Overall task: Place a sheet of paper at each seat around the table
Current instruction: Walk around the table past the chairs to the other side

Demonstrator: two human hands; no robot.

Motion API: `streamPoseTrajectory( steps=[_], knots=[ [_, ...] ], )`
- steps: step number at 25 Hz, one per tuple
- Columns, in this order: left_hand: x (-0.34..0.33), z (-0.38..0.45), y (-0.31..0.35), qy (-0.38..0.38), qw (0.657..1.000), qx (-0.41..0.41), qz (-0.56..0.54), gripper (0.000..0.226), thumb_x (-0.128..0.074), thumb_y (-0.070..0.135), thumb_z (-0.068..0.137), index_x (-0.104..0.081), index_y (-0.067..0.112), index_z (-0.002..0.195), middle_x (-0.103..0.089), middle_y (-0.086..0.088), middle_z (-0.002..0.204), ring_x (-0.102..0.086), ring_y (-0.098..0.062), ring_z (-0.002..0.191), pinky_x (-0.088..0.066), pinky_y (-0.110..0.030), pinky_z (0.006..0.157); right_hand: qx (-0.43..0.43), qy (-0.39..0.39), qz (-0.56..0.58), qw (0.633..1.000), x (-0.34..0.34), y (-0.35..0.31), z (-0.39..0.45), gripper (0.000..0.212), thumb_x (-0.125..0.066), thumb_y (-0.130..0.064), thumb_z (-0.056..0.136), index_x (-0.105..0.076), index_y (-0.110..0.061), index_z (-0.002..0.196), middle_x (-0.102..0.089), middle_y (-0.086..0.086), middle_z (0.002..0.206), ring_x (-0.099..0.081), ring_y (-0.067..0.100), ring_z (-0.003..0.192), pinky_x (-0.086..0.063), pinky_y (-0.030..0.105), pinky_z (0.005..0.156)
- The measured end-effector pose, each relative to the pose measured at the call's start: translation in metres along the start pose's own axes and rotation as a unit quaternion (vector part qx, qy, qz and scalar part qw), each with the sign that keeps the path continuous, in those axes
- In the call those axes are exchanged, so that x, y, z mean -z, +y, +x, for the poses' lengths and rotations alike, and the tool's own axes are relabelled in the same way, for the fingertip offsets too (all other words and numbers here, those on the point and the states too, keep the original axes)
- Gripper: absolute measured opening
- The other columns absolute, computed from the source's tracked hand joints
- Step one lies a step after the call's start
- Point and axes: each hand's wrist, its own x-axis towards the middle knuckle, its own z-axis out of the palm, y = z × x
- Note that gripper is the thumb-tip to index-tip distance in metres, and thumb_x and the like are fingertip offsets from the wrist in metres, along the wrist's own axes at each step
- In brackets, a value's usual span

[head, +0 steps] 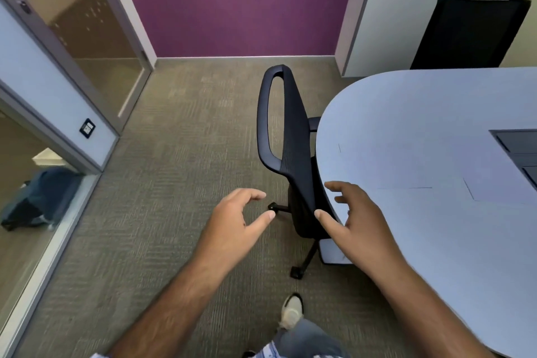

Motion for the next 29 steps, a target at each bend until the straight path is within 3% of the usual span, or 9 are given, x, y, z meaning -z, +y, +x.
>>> streamPoseTrajectory(
  steps=[5, 13, 17, 22, 25, 29],
  knots=[
    [0.034, 0.081, -0.017, 0.012, 0.999, -0.031, 0.006, 0.042, -0.066, 0.063, 0.083, -0.065, 0.042, 0.120, -0.060, 0.032, 0.123, -0.059, 0.004, 0.111, -0.049, -0.021, 0.091, 0.017, 0.043, -0.008, 0.999, -0.011, -0.011, 0.073, 0.054, -0.072, -0.046, 0.091, -0.051, -0.041, 0.140, -0.054, -0.026, 0.138, -0.055, -0.003, 0.124, -0.056, 0.030, 0.094],
    [0.078, 0.230, -0.026, 0.000, 0.997, -0.072, 0.021, 0.047, -0.066, 0.066, 0.080, -0.064, 0.042, 0.120, -0.057, 0.031, 0.126, -0.055, 0.006, 0.120, -0.051, -0.027, 0.092, 0.002, 0.077, -0.003, 0.997, -0.026, -0.025, 0.188, 0.053, -0.071, -0.048, 0.090, -0.052, -0.041, 0.138, -0.055, -0.024, 0.137, -0.056, -0.001, 0.123, -0.055, 0.030, 0.092],
    [0.071, 0.316, -0.033, -0.054, 0.993, -0.099, 0.022, 0.050, -0.068, 0.066, 0.077, -0.064, 0.043, 0.121, -0.048, 0.031, 0.133, -0.048, -0.002, 0.132, -0.043, -0.028, 0.099, -0.043, 0.115, 0.003, 0.992, -0.035, -0.028, 0.231, 0.052, -0.069, -0.053, 0.089, -0.050, -0.045, 0.136, -0.054, -0.027, 0.134, -0.056, -0.003, 0.117, -0.056, 0.030, 0.089],
    [0.056, 0.431, -0.062, -0.112, 0.984, -0.138, 0.008, 0.044, -0.076, 0.057, 0.080, -0.064, 0.043, 0.120, -0.045, 0.024, 0.140, -0.048, -0.003, 0.130, -0.038, -0.012, 0.082, -0.132, 0.174, 0.025, 0.976, -0.062, -0.036, 0.274, 0.047, -0.069, -0.056, 0.087, -0.049, -0.055, 0.130, -0.051, -0.034, 0.130, -0.055, -0.005, 0.118, -0.052, 0.026, 0.088],
    [0.056, 0.505, -0.075, -0.173, 0.968, -0.179, -0.017, 0.042, -0.078, 0.054, 0.081, -0.065, 0.042, 0.120, -0.047, 0.022, 0.140, -0.051, -0.005, 0.129, -0.041, -0.021, 0.089, -0.202, 0.220, 0.019, 0.954, -0.081, -0.049, 0.308, 0.052, -0.070, -0.056, 0.088, -0.052, -0.046, 0.136, -0.054, -0.030, 0.135, -0.056, -0.007, 0.117, -0.048, 0.023, 0.088],
    [0.056, 0.580, -0.076, -0.263, 0.940, -0.217, -0.027, 0.041, -0.078, 0.053, 0.082, -0.066, 0.042, 0.119, -0.048, 0.023, 0.140, -0.051, -0.003, 0.129, -0.043, -0.025, 0.093, -0.274, 0.276, 0.019, 0.921, -0.094, -0.072, 0.346, 0.057, -0.065, -0.066, 0.081, -0.052, -0.049, 0.134, -0.056, -0.032, 0.130, -0.058, -0.011, 0.112, -0.048, 0.020, 0.082]
  ],
)
